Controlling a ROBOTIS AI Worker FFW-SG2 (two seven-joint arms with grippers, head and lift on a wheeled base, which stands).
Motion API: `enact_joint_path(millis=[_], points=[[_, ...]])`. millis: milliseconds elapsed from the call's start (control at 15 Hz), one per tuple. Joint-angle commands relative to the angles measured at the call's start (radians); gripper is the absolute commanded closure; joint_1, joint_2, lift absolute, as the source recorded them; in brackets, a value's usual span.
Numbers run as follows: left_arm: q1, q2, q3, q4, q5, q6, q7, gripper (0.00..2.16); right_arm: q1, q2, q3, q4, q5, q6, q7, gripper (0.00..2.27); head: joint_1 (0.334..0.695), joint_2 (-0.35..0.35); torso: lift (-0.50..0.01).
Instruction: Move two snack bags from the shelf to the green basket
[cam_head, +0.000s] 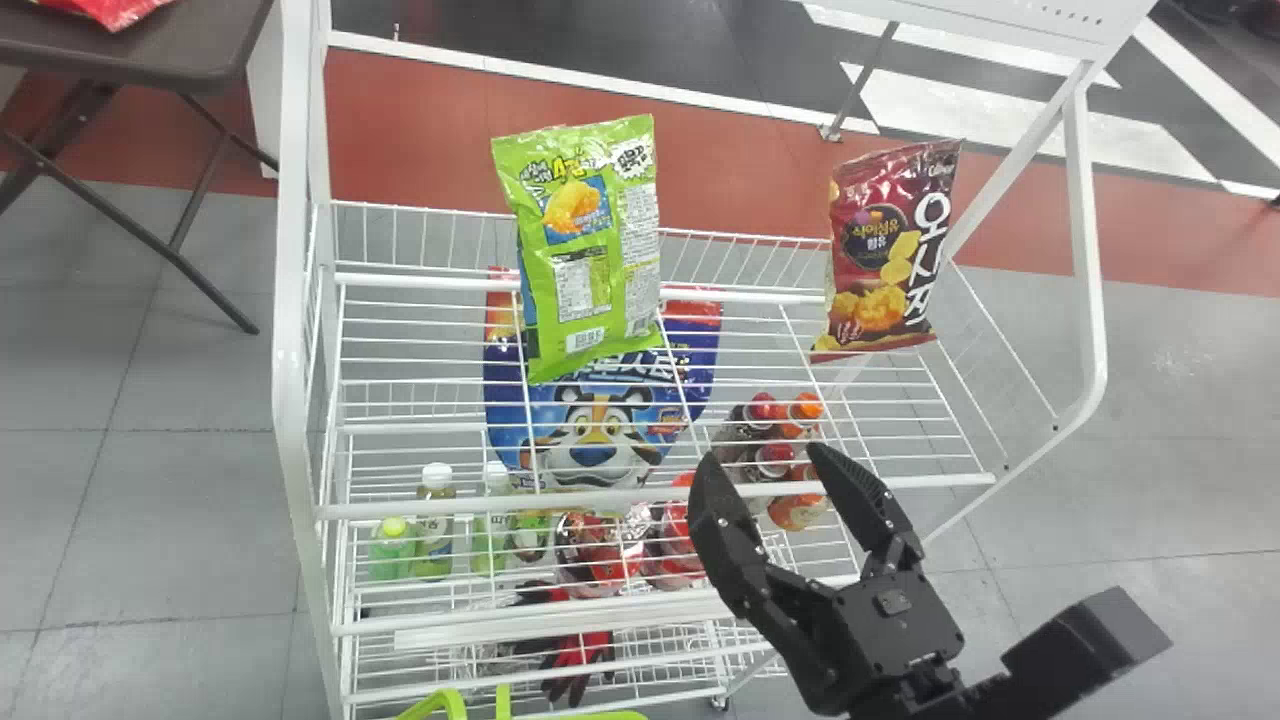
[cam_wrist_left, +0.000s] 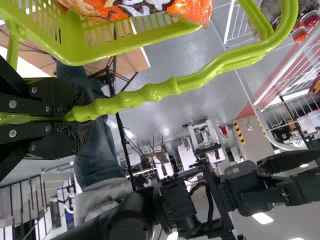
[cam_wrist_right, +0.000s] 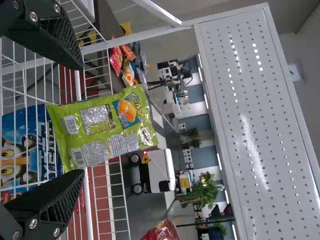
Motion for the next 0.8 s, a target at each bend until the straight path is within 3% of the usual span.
enact_joint_path(millis=[0,733], points=[[0.0,-0.002,0.0,-0.002,0.0,0.0,-0.001,2.13,0.0,0.001,-0.001,-0.004,0.005,0.003,-0.001,0.08,0.695,-0.35,-0.012],[0.0,-0.002,0.0,-0.002,0.0,0.0,-0.001,2.12,0.0,0.001,0.002,-0.002,0.005,0.0,-0.001,0.08,0.695,-0.35,-0.012]])
